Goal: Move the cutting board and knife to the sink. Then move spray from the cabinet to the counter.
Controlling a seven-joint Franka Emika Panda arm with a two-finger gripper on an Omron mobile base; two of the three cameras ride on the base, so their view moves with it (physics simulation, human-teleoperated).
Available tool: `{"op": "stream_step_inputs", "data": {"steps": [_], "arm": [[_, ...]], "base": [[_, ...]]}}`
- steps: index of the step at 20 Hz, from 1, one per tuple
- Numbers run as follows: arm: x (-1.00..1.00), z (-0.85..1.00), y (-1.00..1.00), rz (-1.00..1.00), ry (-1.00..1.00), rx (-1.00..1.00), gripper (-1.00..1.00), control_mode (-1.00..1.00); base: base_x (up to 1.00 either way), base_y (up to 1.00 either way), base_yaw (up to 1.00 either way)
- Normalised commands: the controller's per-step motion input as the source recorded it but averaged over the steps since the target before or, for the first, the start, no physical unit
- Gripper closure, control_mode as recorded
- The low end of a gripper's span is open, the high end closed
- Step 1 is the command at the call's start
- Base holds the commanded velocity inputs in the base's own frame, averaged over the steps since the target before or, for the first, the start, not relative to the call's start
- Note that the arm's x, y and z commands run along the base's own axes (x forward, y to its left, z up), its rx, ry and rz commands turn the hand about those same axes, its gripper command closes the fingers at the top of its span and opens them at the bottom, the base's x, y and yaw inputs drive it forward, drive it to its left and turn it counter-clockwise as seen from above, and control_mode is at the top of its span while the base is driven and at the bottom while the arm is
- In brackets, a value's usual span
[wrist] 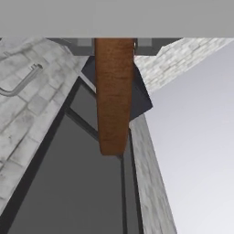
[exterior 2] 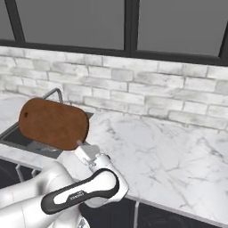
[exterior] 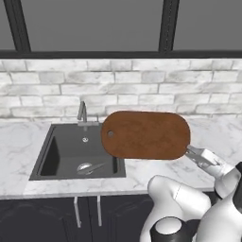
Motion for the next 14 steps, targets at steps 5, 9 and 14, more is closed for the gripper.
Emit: {"op": "stream_step_inputs", "data": {"steps": [5,9,14], "arm": [[0.0,0.0,0.0,0.0,0.0,0.0,1.0,1.0],[0.0,0.0,0.0,0.0,0.0,0.0,1.0,1.0],[0.0,0.0,0.0,0.0,0.0,0.0,1.0,1.0]], "base": [[0.04,0.64,-0.24],[0.01,0.39,-0.21],[0.14,0.08,-0.05]]}}
